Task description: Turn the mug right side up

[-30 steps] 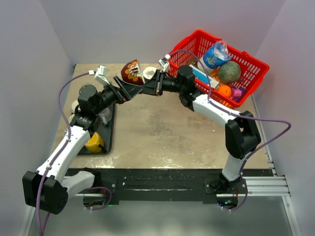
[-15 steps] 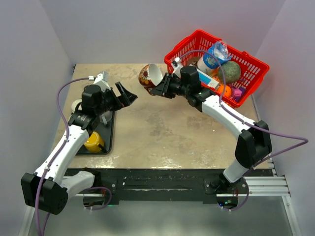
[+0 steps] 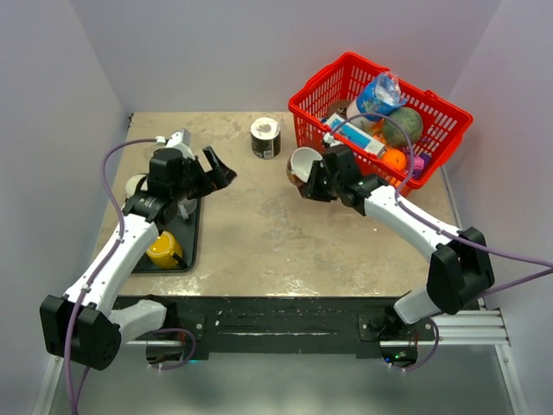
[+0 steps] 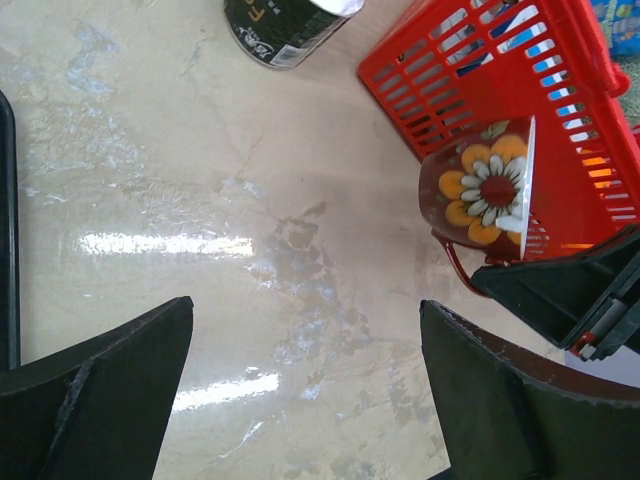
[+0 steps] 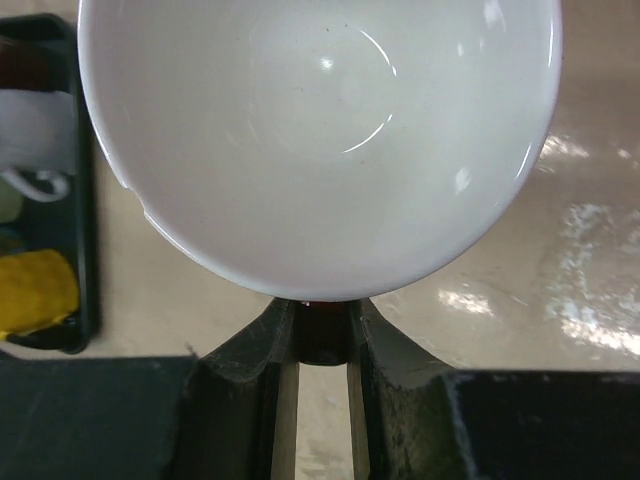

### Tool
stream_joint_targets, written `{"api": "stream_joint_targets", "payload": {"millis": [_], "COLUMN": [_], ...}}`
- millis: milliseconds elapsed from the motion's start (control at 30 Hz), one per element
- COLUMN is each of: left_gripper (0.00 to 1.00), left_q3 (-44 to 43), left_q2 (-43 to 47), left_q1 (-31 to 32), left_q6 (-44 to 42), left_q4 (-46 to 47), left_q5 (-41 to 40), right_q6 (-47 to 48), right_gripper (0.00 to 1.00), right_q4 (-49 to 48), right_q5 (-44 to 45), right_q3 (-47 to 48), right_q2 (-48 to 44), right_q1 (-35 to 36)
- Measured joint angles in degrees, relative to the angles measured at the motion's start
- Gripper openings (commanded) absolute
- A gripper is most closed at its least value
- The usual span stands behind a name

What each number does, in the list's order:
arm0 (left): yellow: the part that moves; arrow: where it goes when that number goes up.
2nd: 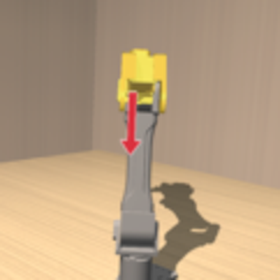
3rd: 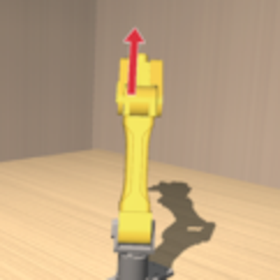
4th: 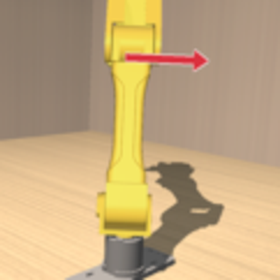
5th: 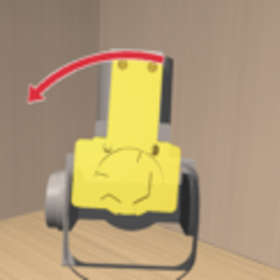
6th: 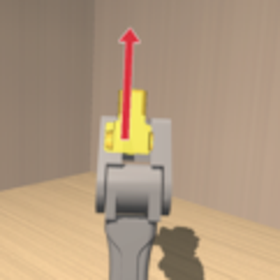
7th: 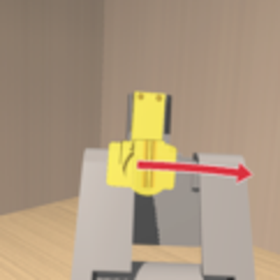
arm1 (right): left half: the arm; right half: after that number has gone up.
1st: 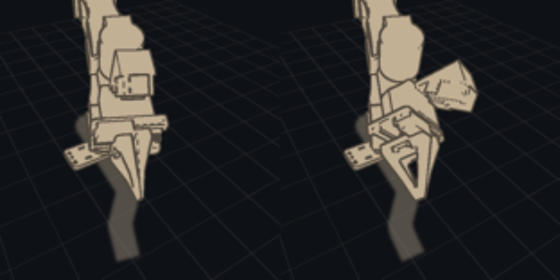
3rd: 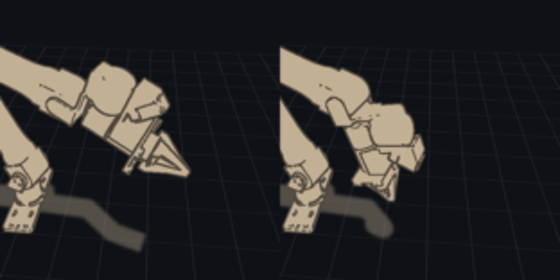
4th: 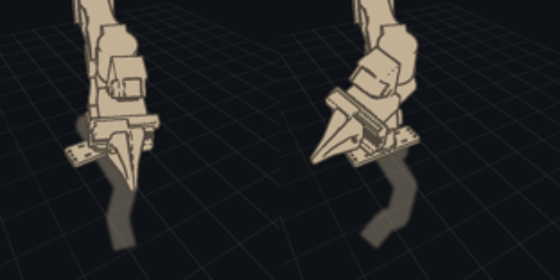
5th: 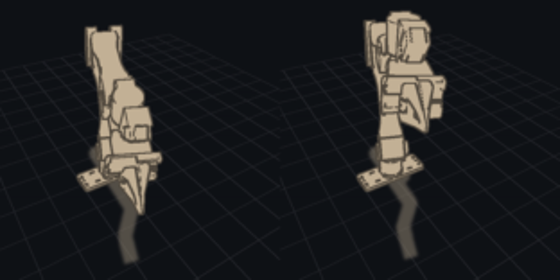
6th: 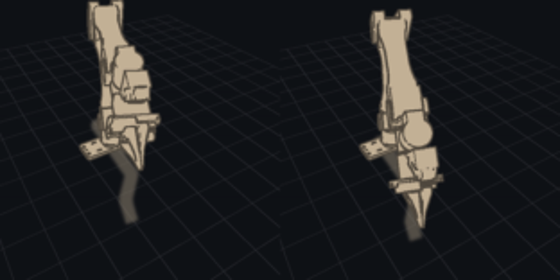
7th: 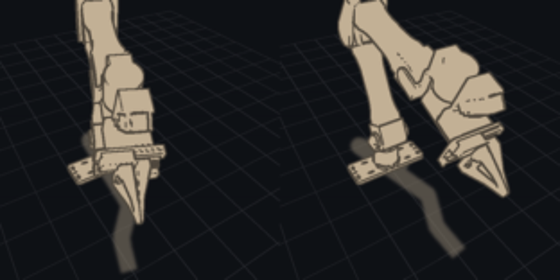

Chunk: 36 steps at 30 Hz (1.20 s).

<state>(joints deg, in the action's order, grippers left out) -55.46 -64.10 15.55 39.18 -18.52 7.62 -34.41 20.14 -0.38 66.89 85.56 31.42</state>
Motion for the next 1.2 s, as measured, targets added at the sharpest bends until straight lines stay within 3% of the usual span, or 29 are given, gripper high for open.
{"api": "stream_joint_targets", "payload": {"millis": [433,933,1033,1067,1200], "left_gripper": [0.99,0.99,0.99,0.99,0.99], "left_q3": [-0.4,-0.4,-0.4,-0.4,-0.4], "left_q2": [-2.9,-2.9,-2.9,-2.9,-2.9], "left_q1": [0.0,0.0,0.0,0.0,0.0], "left_q6": [0.2,1.4,1.8,2.0,2.1], "left_q4": [-0.7,-2.6,-3.5,-3.8,-4.9], "left_q5": [-1.2,-2.0,-2.4,-2.5,-3.6], "right_q6": [2.3,-0.4,-0.7,-0.8,-1.6], "right_gripper": [0.00,0.00,0.13,0.27,0.57], "right_q4": [0.4,0.6,0.7,0.8,1.0], "right_q5": [14.0,18.6,18.9,19.0,19.3], "right_q3": [-8.2,-7.3,-6.1,-5.8,-5.2], "right_q2": [1.1,8.8,9.9,10.2,10.5], "right_q1": [4.3,5.1,5.1,5.1,5.1]}}
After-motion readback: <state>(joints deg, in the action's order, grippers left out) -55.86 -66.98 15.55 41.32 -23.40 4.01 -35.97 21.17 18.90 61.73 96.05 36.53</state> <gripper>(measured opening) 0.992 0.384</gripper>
